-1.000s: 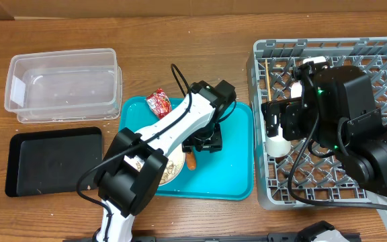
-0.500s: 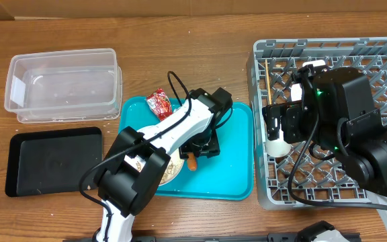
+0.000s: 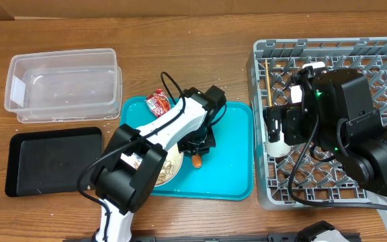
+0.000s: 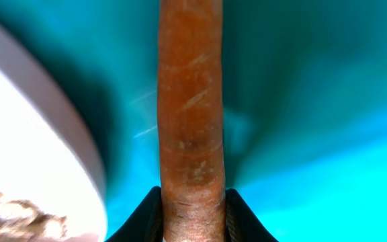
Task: Sort waste into correct bins and load items into the dishwasher
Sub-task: 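Lift the carrot and carry it left to the black tray, then open the left gripper to drop the carrot on the black tray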
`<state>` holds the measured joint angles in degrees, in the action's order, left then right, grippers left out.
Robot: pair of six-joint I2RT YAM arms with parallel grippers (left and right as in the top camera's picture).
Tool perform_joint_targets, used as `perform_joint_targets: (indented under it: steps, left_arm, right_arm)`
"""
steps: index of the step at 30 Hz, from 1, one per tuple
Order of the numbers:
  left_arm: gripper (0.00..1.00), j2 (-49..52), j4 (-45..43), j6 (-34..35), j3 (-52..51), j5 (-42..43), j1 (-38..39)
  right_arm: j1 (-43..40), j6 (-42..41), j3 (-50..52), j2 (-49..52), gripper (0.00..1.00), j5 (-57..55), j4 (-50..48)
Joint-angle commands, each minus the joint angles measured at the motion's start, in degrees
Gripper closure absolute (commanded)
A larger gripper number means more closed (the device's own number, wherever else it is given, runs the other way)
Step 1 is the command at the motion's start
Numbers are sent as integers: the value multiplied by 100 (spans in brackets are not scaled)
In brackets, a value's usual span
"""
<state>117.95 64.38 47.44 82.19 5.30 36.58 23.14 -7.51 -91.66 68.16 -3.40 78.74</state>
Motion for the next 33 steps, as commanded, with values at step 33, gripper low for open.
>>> perform_joint_targets:
  steps: [33]
  left_arm:
    - [75,-3392,1259,142,-1373,-1582,-4649]
  right_arm:
    - [-11,-44,-61,-9,0,-7,157]
